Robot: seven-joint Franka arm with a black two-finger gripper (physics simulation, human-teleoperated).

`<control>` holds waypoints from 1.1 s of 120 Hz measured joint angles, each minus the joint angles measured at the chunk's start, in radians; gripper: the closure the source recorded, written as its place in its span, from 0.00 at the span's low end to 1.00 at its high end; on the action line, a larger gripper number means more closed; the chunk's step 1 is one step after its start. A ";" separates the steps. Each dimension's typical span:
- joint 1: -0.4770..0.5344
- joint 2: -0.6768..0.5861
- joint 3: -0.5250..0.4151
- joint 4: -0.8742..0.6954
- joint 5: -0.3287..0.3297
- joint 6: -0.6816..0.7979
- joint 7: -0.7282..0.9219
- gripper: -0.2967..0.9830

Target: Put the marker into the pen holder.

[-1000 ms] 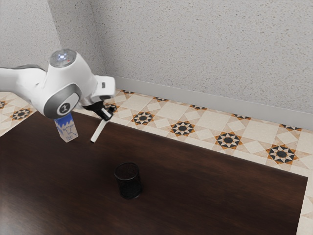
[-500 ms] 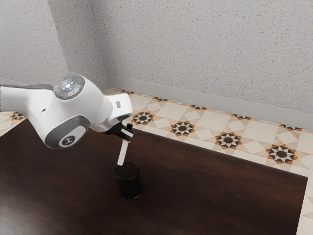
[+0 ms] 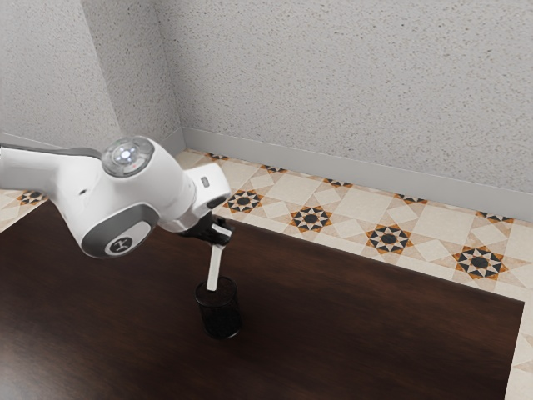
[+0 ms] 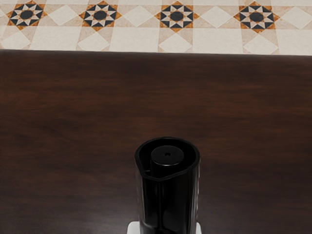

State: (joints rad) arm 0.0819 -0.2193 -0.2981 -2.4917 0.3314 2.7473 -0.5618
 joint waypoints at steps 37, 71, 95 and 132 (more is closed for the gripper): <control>0.010 0.021 0.002 0.005 0.054 0.004 -0.053 0.67; 0.017 0.030 0.045 0.089 0.050 -0.057 -0.071 0.35; 0.032 0.220 0.152 0.742 -0.105 -0.553 0.037 0.28; 0.143 0.236 0.219 0.951 -0.209 -1.036 0.224 0.24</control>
State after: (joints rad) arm 0.2250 0.0166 -0.0786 -1.5407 0.1222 1.7110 -0.3374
